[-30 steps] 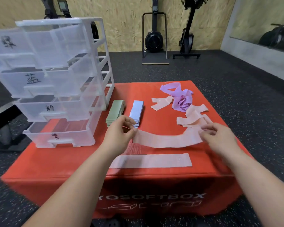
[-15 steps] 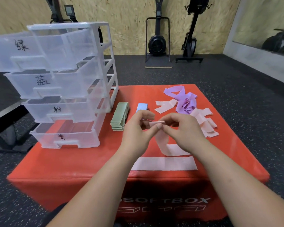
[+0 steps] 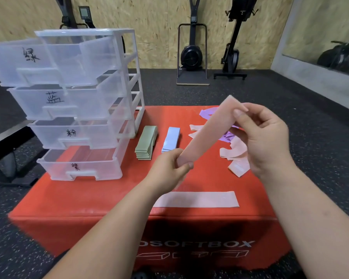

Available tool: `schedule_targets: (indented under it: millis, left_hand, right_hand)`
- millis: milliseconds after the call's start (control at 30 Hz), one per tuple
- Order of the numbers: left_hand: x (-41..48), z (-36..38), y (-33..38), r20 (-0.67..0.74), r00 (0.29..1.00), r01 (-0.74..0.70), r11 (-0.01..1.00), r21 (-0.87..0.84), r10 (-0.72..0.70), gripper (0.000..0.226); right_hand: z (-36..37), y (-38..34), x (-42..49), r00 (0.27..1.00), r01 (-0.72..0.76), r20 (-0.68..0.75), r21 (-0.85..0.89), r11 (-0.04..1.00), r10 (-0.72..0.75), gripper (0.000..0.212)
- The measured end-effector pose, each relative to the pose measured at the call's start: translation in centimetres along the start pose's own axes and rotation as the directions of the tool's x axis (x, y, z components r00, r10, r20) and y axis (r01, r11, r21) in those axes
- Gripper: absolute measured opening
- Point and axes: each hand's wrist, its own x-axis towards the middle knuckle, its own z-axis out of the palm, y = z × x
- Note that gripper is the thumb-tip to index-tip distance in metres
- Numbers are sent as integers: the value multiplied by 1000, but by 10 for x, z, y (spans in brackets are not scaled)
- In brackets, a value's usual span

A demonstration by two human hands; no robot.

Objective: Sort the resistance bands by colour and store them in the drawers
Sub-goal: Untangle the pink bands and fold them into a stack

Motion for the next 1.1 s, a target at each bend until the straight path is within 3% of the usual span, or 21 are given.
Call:
schedule_targets:
  millis: [133, 233, 400, 533, 800, 1000, 1100]
  left_hand:
    - [-10, -28, -8, 61, 997, 43, 997, 62, -47, 13]
    - [-23, -49, -22, 110, 983, 138, 988, 64, -145, 10]
    - [-45, -65, -52, 89, 975, 199, 979, 41, -202, 9]
    - [-56, -66, -66, -20, 984, 179, 974, 138, -178, 12]
    - [-68, -59, -81, -126, 986, 148, 935, 323, -112, 23]
    - [-67, -57, -84, -155, 979, 179, 931, 317, -136, 30]
    - [-64, -57, -82, -194, 978, 134, 941, 311, -75, 30]
  right_hand:
    - [-35, 19, 3, 963, -229, -170, -92, 969, 212, 11]
    - [-62, 50, -5, 885, -456, -204, -206, 866, 418, 18]
    - [-82, 81, -23, 813, -580, -212, -383, 719, 543, 29]
    - [-80, 95, -43, 811, -552, -205, -579, 601, 548, 34]
    - [-75, 106, -68, 888, -297, -96, -867, 401, 450, 35]
    - [-80, 112, -71, 913, -252, -87, -890, 381, 399, 31]
    - [-84, 115, -68, 919, -237, -86, -899, 367, 384, 31]
